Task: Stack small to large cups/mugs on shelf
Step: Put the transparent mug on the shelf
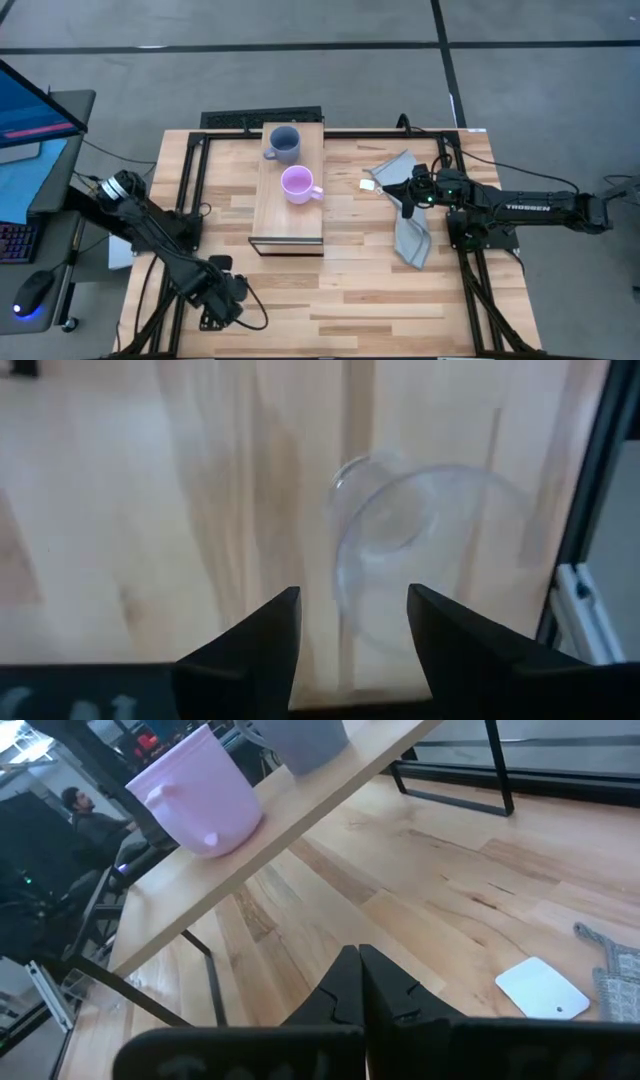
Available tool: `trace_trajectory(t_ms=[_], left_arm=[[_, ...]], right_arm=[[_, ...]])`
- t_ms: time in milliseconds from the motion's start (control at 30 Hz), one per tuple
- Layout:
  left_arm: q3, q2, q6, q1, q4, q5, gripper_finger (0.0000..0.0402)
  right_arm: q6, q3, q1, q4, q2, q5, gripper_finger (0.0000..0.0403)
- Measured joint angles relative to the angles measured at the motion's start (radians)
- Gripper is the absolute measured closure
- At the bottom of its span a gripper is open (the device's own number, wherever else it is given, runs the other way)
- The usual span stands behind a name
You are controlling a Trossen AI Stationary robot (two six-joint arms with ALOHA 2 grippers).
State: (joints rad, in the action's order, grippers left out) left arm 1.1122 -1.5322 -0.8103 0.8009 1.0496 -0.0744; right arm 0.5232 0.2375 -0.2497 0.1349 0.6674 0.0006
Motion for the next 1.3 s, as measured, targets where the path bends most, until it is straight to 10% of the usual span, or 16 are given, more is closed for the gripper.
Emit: trace_trajectory(t_ms=[1300], left_arm=[[-0.018,-0.008,0.100,-0.028,-0.089,0.037,0.0287]], right_arm=[[-0.010,0.000,0.000,0.000,0.000,-0.005,0.0397]])
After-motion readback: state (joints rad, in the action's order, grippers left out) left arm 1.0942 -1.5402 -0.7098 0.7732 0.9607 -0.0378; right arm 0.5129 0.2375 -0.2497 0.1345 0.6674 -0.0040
